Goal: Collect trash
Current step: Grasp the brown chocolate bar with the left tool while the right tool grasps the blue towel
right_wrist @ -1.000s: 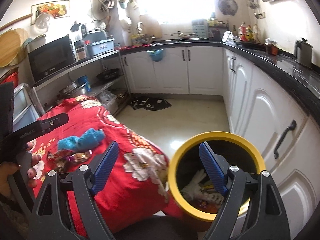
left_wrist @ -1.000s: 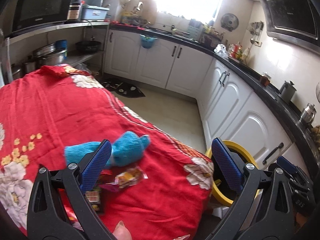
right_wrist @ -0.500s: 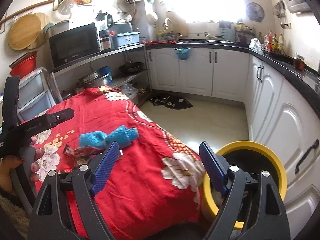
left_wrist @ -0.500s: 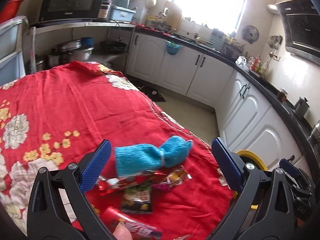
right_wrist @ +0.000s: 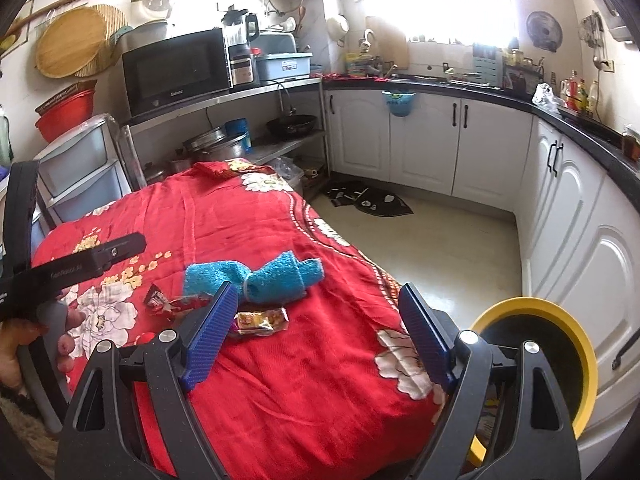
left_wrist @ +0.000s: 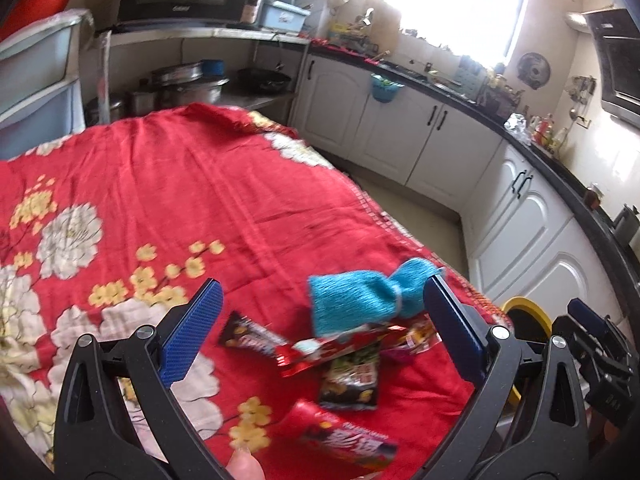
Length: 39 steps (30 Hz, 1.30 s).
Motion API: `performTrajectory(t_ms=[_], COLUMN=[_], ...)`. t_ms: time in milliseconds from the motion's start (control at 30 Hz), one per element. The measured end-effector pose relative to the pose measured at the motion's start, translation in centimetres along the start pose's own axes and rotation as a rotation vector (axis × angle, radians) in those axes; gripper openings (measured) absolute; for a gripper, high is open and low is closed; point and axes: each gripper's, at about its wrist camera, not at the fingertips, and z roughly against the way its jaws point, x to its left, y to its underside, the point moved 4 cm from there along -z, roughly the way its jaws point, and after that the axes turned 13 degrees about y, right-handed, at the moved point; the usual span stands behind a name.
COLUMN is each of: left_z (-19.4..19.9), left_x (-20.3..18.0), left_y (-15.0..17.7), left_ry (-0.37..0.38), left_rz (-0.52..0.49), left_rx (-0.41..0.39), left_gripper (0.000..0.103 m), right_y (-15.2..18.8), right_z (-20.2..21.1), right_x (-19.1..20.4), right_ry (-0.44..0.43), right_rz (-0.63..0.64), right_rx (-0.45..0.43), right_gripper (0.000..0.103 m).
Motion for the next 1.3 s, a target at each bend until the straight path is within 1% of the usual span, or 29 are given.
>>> performTrajectory(t_ms=[100, 233, 300, 367, 433, 600, 733, 867, 1000, 1067, 1167, 1233, 1267, 1300], left_z=[0.1, 0.0, 0.0, -0.1, -0.2, -1.3, -2.5, -3.6, -4.4, -4.8, -5.2, -5.5, -5.6, -5.7], left_x=[1.4, 3.4, 4.5, 5.5, 6.2, 7.5, 8.3, 8.8, 9.1, 9.1, 9.0, 9.0, 8.9, 8.8], left_y=[0.5, 1.2, 1.7, 2.3, 2.7, 3.9, 4.5, 4.6, 4.0, 3.8, 3.6, 3.5, 3.4, 3.3], left_ry=[-0.014, -0.009, 0.007, 0.023, 0.033, 0.109, 0.137, 0.147, 0.131, 0.102, 0.051, 0.031, 0.018, 0.008], left_rz=[0.034, 0.099, 0.149, 0.201, 0.237, 0.370, 0.457, 0.514, 0.528, 0.511, 0.479, 0.462, 0.446, 0.433], left_rx=[0.022, 0.050, 0.067, 0.085, 0.097, 0.139, 0.160, 0.172, 0.165, 0.167, 0.168, 0.170, 0.173, 0.176], left_gripper=[0.092, 0.092, 0.092, 0.087, 0.078, 0.062, 0.058, 0.054, 0.053, 0.049, 0.038, 0.034, 0.033, 0.033], right_y=[-0.2, -0.6, -0.8, -0.9, -1.0, -1.2, -1.2, -1.3, -1.4, -1.4, -1.3, -1.0, -0.8, -0.6], right_z=[-1.0, -2.9, -4.0, -5.0, -6.1, -8.3, -9.5, -10.6, -12.0, -12.7, -14.0, -14.8, -15.2, -15.4], right_x=[0.6, 1.4, 1.7, 2.1, 2.4, 3.5, 4.3, 5.0, 5.4, 5.6, 5.7, 5.8, 5.8, 5.9], right_ry=[-0.016, -0.040, -0.055, -0.064, -0.071, -0.081, -0.086, -0.093, -0.108, -0.115, -0.123, -0.132, -0.140, -0.150], right_rz=[0.008, 0.012, 0.007, 0.006, 0.009, 0.034, 0.051, 0.063, 0.052, 0.044, 0.031, 0.024, 0.020, 0.017], right_rx=[0.010, 0.039, 0.056, 0.074, 0.091, 0.125, 0.144, 0.164, 0.194, 0.212, 0.242, 0.270, 0.287, 0.297], right_gripper=[0.080, 0.080, 0.080, 0.080, 0.079, 0.075, 0.073, 0.073, 0.070, 0.070, 0.068, 0.058, 0.055, 0.049])
